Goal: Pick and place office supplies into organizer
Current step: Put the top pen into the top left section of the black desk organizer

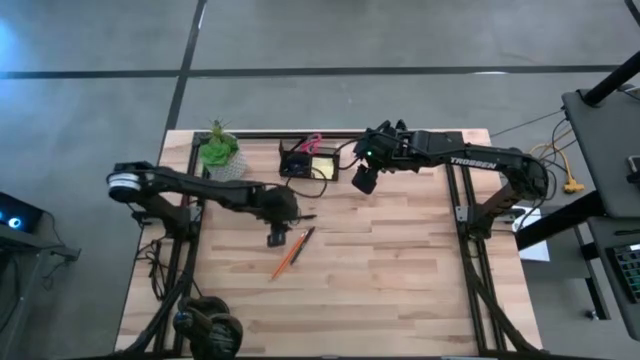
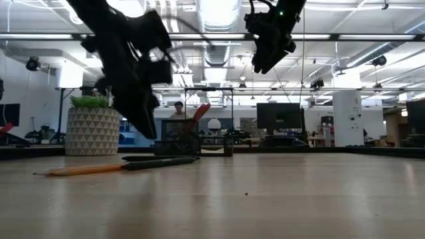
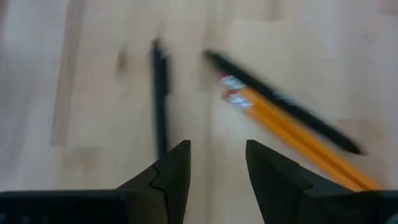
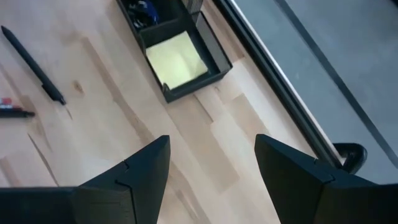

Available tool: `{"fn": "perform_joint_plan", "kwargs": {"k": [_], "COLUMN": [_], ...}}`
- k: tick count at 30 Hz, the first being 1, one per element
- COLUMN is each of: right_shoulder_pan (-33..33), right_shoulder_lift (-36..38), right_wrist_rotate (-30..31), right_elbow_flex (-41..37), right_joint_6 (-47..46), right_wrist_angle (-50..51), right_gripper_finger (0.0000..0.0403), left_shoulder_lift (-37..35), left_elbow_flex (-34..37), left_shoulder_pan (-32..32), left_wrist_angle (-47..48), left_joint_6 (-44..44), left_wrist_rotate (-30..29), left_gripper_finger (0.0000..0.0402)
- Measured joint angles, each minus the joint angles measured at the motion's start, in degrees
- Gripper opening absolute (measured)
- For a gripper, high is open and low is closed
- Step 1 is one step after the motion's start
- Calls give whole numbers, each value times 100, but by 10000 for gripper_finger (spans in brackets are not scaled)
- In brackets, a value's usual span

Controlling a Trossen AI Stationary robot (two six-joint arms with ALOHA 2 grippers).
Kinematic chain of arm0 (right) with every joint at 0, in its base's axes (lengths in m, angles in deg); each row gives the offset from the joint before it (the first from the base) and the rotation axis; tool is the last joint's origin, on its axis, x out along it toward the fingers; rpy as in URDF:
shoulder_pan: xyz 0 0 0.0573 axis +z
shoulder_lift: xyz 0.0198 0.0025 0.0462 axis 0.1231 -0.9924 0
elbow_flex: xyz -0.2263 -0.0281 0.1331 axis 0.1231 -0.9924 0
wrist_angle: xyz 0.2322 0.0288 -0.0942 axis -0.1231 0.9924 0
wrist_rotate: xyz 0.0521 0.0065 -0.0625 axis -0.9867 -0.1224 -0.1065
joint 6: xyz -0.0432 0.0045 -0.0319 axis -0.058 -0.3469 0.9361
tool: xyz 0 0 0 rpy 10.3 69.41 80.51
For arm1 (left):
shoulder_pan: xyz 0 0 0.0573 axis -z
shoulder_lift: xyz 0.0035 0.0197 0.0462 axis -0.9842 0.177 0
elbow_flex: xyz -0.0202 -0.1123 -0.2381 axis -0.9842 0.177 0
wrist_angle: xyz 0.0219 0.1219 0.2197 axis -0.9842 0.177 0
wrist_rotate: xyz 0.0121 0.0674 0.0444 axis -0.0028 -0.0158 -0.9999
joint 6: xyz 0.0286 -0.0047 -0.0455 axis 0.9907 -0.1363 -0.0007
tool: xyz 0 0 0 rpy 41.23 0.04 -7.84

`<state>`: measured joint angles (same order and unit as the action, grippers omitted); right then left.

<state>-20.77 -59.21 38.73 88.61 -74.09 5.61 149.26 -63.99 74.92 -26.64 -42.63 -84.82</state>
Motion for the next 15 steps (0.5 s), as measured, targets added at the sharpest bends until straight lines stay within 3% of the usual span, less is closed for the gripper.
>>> {"fn": "perform_joint_plan", "kwargs": {"k": [12,15], "right_shoulder_pan": [42,42], "right_shoulder_lift": [0,0], "right_wrist_rotate": [4,7], "right_elbow_flex": [-51,-51], "right_joint_6": [-1,-2], "right_wrist_angle": [-45,-68], "right_gripper_finger": [231,231], "left_shoulder_lift": [894,1031], "left_elbow_flex": [-46,-74], "left_shoulder_pan": [-593,-605], "left_wrist_angle": [-157,-150], "left_joint_6": [-3,100], "left_wrist_rotate": [434,454], "left_gripper_finger": [138,122]}}
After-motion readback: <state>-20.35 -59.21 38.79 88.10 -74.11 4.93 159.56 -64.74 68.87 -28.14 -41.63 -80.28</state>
